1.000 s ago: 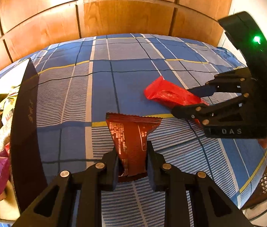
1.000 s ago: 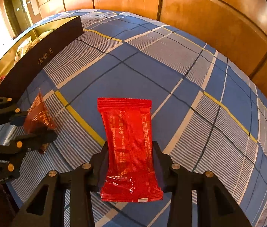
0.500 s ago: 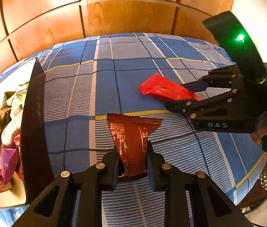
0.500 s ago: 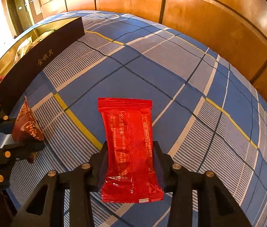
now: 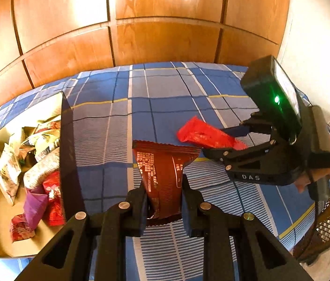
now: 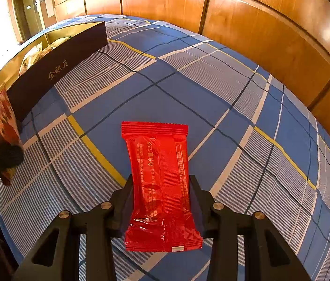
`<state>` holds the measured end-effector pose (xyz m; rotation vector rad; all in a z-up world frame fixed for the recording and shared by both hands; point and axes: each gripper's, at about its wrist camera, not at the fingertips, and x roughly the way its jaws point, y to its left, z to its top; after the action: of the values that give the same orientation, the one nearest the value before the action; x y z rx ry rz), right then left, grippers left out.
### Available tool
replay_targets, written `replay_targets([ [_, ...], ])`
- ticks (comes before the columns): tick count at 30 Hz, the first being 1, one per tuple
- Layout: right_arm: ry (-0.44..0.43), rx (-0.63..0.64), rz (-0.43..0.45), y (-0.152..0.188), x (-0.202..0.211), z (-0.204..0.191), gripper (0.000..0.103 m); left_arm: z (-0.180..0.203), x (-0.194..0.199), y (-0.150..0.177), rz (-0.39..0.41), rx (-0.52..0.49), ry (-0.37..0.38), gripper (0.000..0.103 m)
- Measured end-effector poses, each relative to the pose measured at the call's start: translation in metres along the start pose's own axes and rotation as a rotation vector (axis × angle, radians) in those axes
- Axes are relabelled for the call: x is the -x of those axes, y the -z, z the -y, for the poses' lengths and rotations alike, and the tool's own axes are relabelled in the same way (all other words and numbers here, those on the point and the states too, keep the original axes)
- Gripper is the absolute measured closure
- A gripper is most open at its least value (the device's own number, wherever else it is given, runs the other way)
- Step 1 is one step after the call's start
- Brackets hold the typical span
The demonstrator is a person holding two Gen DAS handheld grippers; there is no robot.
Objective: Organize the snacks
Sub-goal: 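Carry brown packet toward tray with left tool while right tool holds red packet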
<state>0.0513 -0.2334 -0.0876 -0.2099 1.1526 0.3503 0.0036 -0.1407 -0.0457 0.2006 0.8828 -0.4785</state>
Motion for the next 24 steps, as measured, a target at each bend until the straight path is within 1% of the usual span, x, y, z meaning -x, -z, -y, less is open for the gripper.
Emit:
replay_targets([
  [12,0.009,0.011,-0.001,-0.001,0.000,0.000,0.061,-0.017,0.017,-0.007,0.023,0.061,-0.002,0.080],
  [19,0.011,0.010,-0.001,-0.001,0.000,-0.001,0.061,-0.034,0.028,-0.009,0.046,0.090,-0.034,0.080],
  [24,0.009,0.008,-0.001,-0.001,0.000,-0.001,0.061,-0.054,0.033,-0.009,0.048,0.125,-0.070,0.080],
])
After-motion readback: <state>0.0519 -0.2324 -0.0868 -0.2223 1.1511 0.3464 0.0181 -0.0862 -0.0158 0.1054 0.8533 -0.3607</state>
